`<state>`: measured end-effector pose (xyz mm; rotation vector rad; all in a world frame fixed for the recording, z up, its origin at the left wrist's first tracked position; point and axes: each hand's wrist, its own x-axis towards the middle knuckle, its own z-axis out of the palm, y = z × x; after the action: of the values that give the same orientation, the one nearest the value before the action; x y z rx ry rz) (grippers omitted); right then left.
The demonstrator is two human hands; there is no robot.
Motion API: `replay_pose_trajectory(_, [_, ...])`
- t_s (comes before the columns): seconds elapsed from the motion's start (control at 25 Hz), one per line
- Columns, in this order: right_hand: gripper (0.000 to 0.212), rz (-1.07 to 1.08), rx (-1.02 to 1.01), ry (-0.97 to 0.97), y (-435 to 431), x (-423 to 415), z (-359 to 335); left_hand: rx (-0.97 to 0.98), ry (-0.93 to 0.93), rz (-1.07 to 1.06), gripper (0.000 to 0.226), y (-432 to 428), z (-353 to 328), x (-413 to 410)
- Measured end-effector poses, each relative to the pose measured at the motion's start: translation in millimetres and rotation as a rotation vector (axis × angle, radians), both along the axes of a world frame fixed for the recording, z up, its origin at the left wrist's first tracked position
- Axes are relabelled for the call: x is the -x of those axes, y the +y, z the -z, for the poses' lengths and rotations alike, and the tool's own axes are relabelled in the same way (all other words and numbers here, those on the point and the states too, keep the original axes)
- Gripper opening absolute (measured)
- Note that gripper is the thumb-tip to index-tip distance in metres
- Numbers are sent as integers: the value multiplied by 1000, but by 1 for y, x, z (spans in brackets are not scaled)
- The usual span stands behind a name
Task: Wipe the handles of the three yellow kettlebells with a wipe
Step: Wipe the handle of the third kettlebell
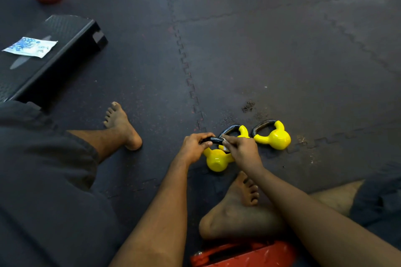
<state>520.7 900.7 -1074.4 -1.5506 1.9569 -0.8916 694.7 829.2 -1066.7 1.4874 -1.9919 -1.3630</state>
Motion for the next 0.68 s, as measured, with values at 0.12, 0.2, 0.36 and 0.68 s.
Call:
replay_pose_trajectory(0.12, [20, -53, -183, -21, -10, 17, -13, 2, -1, 51, 31, -2, 0, 1])
replay_pose_trajectory(0.2, [20, -107, -213, -21, -8, 22, -17, -11, 26, 44, 32, 0, 2, 4])
replay_pose_trajectory(0.36, [30, -46, -86, -74, 11, 4, -9, -27, 89, -136, 32, 7, 14, 2])
replay_pose_trajectory(0.68, [21, -40, -116, -263, 13, 10, -4, -82, 108, -297, 20, 8, 18, 6])
